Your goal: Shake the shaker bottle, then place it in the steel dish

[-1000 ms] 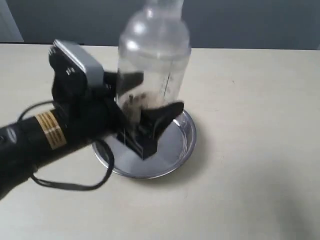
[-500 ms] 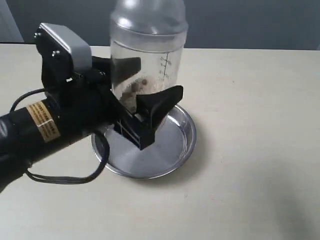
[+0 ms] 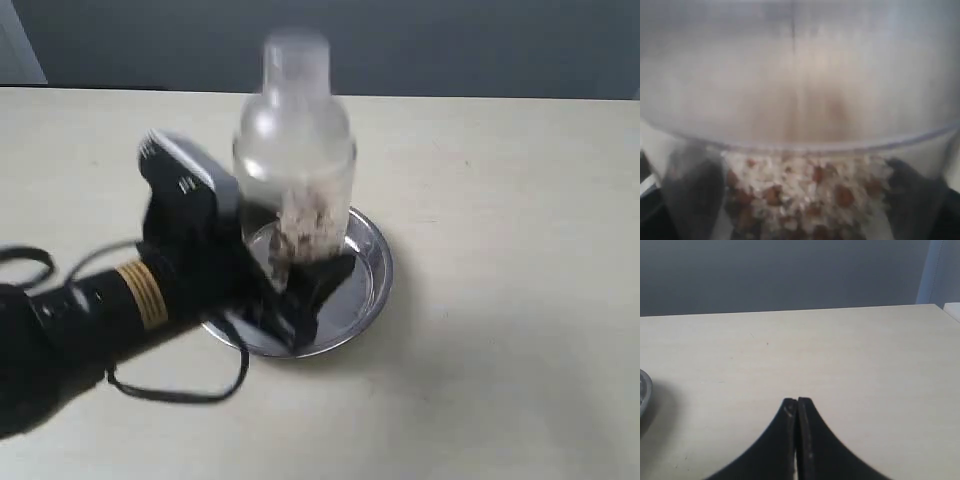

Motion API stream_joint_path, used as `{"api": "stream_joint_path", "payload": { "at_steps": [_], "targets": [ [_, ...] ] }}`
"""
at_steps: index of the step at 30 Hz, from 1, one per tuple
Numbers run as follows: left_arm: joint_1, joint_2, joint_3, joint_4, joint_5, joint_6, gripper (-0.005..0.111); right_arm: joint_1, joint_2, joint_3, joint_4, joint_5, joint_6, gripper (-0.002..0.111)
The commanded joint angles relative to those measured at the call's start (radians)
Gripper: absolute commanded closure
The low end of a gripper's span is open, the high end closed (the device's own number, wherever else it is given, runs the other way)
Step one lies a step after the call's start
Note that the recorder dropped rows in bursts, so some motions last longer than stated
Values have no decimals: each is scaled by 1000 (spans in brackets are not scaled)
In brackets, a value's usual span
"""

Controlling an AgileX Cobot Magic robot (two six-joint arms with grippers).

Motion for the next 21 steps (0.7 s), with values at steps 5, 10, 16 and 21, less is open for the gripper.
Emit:
{"api": "stream_joint_path", "payload": {
  "at_steps": [5,10,16,21],
  "targets": [
    [0,-145,-61,65,23,-40,106,1,-4,2,-2,-11,-2,109],
    [0,18,-10,162,-203,-152,106,1,-4,2,-2,-11,-2,109],
    [0,29,-13,-5,53,14,106,1,-4,2,-2,-11,-2,109],
    [0,-156,-60,46,-56,4,106,1,-4,2,-2,-11,-2,109]
  ]
}}
